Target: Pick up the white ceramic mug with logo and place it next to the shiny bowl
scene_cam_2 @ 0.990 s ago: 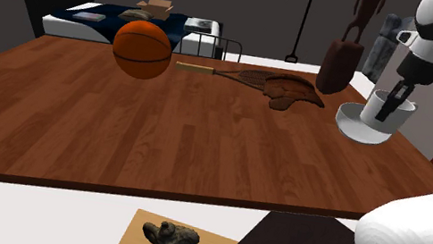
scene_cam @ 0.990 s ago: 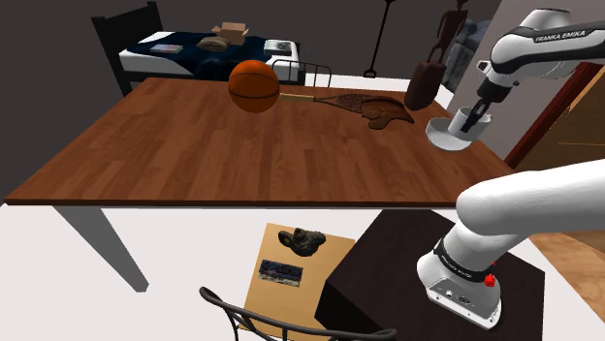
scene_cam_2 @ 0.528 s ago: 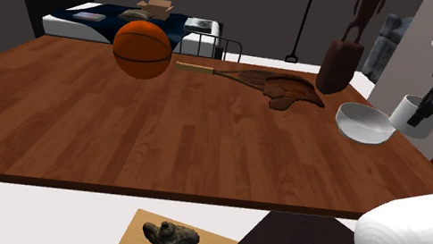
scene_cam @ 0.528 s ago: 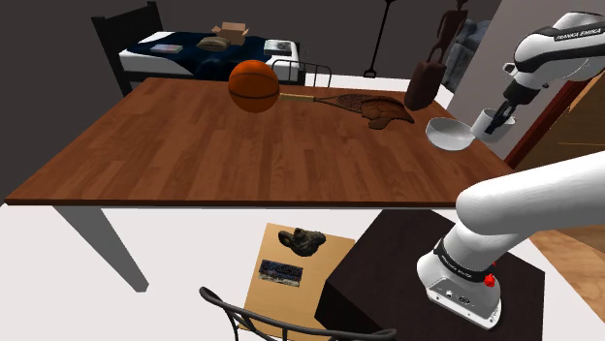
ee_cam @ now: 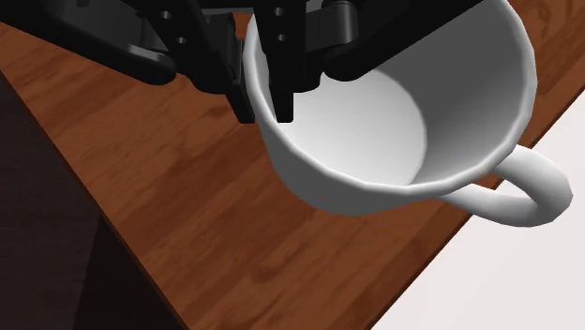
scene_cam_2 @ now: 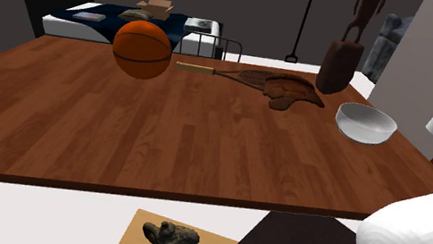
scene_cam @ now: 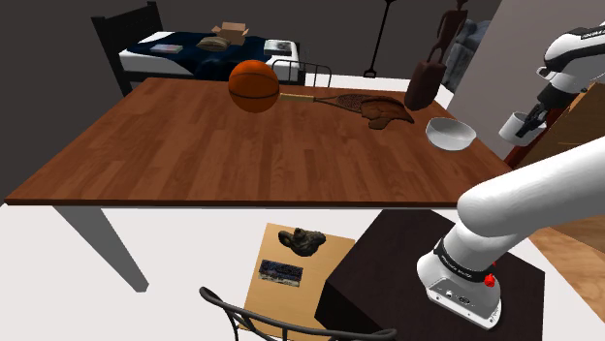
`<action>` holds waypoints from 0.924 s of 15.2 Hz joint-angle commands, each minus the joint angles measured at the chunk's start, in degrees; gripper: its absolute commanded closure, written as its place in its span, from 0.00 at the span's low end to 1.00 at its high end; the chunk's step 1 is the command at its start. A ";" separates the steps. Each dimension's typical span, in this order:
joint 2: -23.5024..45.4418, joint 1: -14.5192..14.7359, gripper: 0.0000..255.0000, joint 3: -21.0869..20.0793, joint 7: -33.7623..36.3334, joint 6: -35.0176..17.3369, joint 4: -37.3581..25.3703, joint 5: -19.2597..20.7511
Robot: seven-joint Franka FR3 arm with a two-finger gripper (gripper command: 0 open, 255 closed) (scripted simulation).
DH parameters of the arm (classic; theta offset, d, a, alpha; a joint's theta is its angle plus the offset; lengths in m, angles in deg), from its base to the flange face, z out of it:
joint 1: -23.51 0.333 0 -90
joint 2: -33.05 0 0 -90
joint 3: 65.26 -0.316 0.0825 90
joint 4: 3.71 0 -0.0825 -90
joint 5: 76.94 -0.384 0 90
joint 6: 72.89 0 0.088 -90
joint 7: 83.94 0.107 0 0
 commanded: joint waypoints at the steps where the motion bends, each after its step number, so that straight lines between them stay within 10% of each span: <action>1: 4.23 3.45 1.00 6.42 -5.20 -0.20 -4.53 -2.68; 14: 9.40 9.14 1.00 15.36 -8.35 -11.04 1.70 -5.52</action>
